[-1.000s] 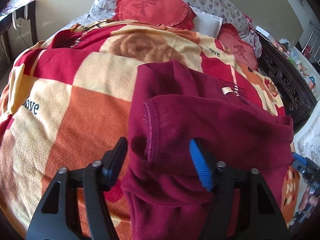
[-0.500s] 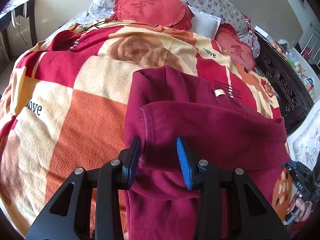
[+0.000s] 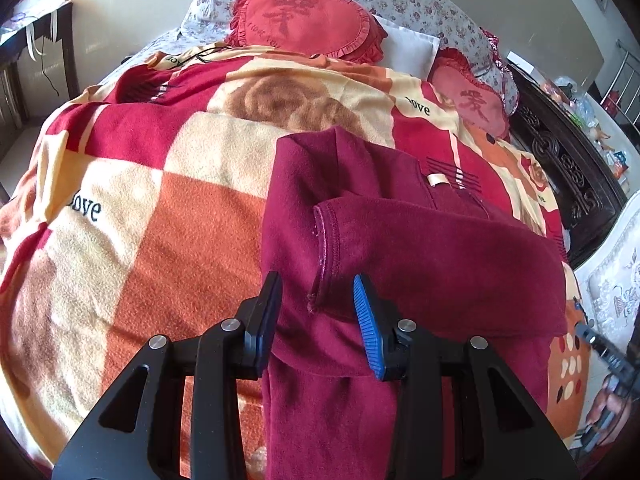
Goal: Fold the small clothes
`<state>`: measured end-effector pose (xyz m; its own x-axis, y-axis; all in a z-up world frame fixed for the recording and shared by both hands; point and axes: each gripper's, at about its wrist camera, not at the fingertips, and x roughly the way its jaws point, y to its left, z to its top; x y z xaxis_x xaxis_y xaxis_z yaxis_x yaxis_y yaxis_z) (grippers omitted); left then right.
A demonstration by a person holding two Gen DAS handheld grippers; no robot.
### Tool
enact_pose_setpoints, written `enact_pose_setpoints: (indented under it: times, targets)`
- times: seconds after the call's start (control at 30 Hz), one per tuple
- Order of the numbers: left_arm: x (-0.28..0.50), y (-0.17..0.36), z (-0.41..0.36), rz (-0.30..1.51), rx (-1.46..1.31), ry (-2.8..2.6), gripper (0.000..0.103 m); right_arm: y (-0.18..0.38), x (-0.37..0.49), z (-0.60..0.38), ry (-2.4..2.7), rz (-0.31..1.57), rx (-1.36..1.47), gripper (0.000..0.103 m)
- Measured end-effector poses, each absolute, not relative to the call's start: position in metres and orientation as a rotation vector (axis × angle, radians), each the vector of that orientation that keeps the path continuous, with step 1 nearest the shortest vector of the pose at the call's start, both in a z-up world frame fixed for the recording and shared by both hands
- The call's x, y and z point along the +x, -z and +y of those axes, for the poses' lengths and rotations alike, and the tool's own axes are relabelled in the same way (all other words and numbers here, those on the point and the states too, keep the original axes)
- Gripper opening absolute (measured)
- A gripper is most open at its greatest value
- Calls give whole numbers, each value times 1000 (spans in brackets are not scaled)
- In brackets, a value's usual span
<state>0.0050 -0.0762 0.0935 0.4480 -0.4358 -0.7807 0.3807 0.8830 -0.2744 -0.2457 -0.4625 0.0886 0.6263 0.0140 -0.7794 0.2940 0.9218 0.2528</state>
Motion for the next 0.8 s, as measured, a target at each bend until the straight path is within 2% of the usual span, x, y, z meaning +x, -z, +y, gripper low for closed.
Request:
enact_pose_setpoints:
  times: [0.1,0.2,0.27,0.37,0.47,0.57,0.6,0.67,0.7,0.8]
  targets:
    - [6,-91,-81,994,-75,508,36,-113,-239,-468,132,792,429,14]
    - [4,-88,-91,1005,-63,515,36,-121,-207,-454,80,790,415,14]
    - [3,-85,-100,1002,-35,506,38,-115,-178,-441,67,827,376,15]
    - [5,-74,-114,1011,28,509,51,-96,-141,-432,98,905,294,15]
    - [9,-60,-124,1048,69,500,51,-78,-121,-446,141,911,284,15]
    - [9,-56,-123,1040,72,500,52,-82,-128,-468,140,898,394,15]
    - [9,-55,-122,1039,63,505,52,-86,-135,-473,139,873,428,19]
    - [10,-53,-119,1040,45,513,52,-95,-150,-479,147,832,471,49]
    - [10,-52,-118,1039,43,515,53,-98,-159,-482,161,820,494,68]
    - [9,-51,-121,1033,54,508,53,-88,-171,-487,117,833,595,70]
